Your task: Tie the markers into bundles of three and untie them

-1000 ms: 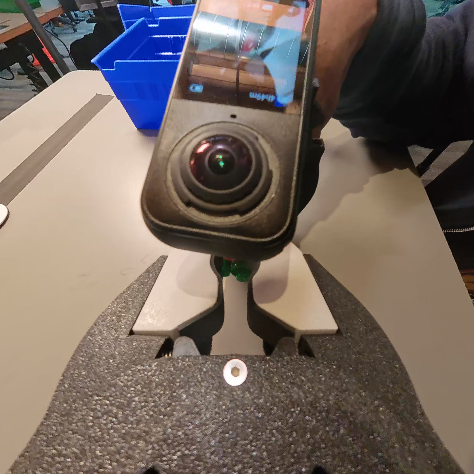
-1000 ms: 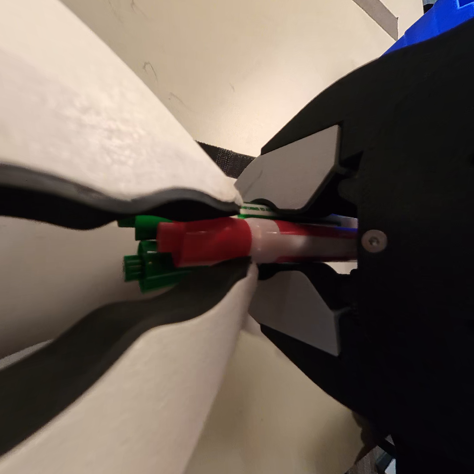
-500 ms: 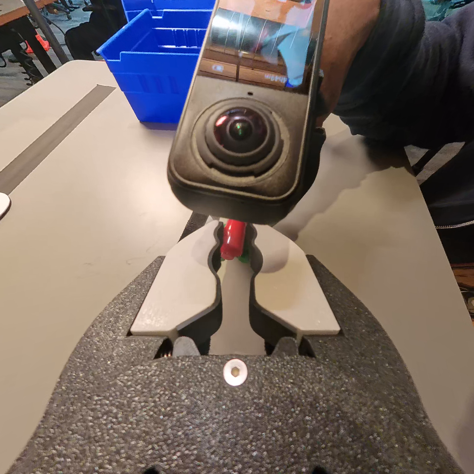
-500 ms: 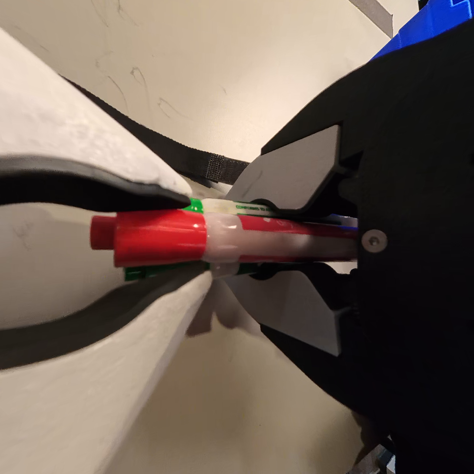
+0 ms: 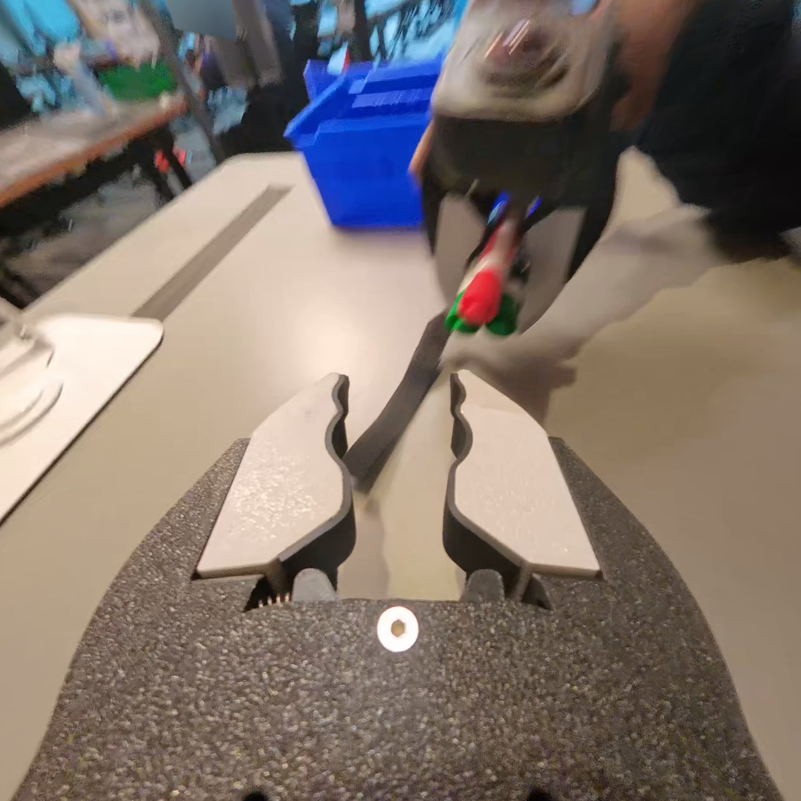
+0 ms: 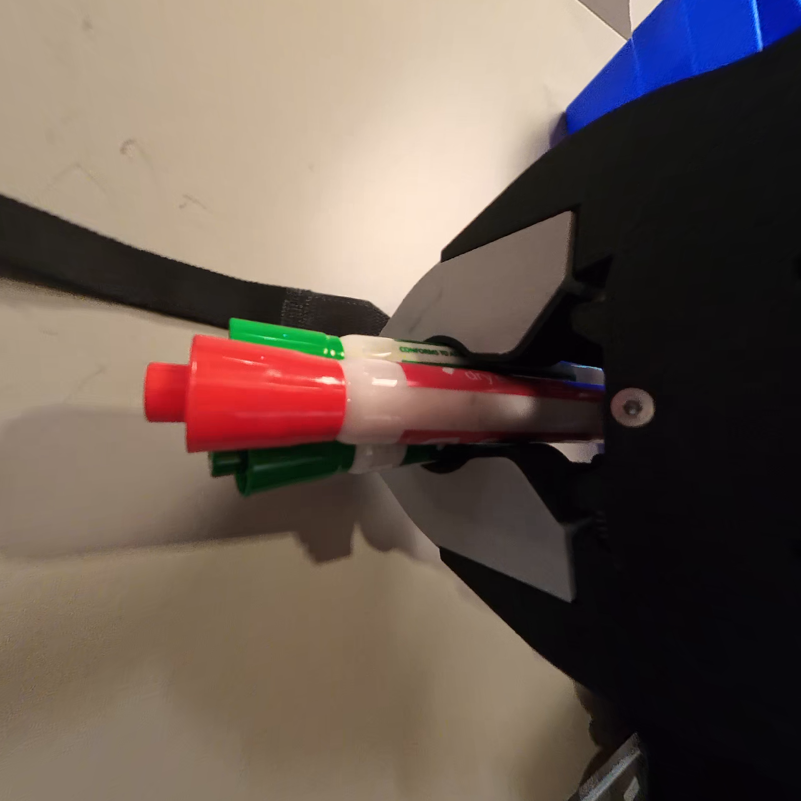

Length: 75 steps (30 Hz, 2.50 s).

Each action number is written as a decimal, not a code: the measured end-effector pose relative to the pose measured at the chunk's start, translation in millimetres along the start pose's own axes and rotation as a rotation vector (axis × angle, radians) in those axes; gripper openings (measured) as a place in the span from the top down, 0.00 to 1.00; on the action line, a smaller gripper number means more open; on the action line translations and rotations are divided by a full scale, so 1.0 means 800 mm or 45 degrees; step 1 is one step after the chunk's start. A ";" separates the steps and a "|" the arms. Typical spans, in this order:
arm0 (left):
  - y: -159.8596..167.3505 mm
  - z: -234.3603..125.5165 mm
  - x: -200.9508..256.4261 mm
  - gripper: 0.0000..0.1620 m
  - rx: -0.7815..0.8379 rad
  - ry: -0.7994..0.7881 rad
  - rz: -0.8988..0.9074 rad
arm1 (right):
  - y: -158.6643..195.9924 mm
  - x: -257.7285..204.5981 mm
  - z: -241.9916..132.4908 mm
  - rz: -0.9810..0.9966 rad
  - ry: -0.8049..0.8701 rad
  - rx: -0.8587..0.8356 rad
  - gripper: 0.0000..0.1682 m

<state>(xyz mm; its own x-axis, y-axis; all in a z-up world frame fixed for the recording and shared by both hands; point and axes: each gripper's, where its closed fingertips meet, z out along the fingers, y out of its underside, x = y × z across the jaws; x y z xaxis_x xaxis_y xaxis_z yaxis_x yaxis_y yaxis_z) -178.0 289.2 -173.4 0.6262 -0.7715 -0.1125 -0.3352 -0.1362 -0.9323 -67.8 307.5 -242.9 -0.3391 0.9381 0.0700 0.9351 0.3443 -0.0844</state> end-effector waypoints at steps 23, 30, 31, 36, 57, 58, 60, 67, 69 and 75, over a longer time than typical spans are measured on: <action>0.072 0.049 -0.035 0.96 -0.372 -0.124 -0.623 | 0.030 0.024 0.005 0.112 -0.011 -0.042 0.76; 0.026 0.043 -0.015 0.96 -0.263 -0.185 -0.383 | 0.027 0.021 0.013 0.111 -0.033 -0.052 0.76; 0.022 0.044 -0.008 0.96 -0.280 -0.192 -0.332 | 0.027 0.021 0.015 0.112 -0.038 -0.055 0.76; 0.005 0.046 0.018 0.95 -0.363 -0.293 -0.095 | 0.023 0.021 0.022 0.128 -0.051 -0.050 0.76; -0.035 0.080 0.078 0.94 -0.560 -0.679 0.898 | 0.018 0.023 0.019 0.169 -0.068 -0.012 0.76; -0.033 0.083 0.079 0.93 -0.563 -0.681 0.921 | 0.018 0.023 0.018 0.170 -0.067 -0.010 0.76; -0.029 0.087 0.081 0.93 -0.570 -0.689 0.961 | 0.019 0.023 0.018 0.172 -0.068 -0.010 0.76; -0.020 0.096 0.088 0.90 -0.568 -0.634 1.012 | 0.019 0.023 0.017 0.169 -0.074 -0.002 0.76; -0.019 0.097 0.089 0.89 -0.561 -0.620 1.017 | 0.019 0.022 0.016 0.167 -0.075 0.000 0.76; -0.020 0.103 0.094 0.85 -0.526 -0.575 1.052 | 0.016 0.019 0.016 0.153 -0.077 0.004 0.76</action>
<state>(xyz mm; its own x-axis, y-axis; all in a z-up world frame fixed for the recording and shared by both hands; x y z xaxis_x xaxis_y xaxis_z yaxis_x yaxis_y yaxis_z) -67.5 284.4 -195.1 0.2676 -0.4271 -0.8637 -0.9443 0.0622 -0.3233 -62.6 326.9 -255.4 -0.2301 0.9732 -0.0005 0.9691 0.2291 -0.0916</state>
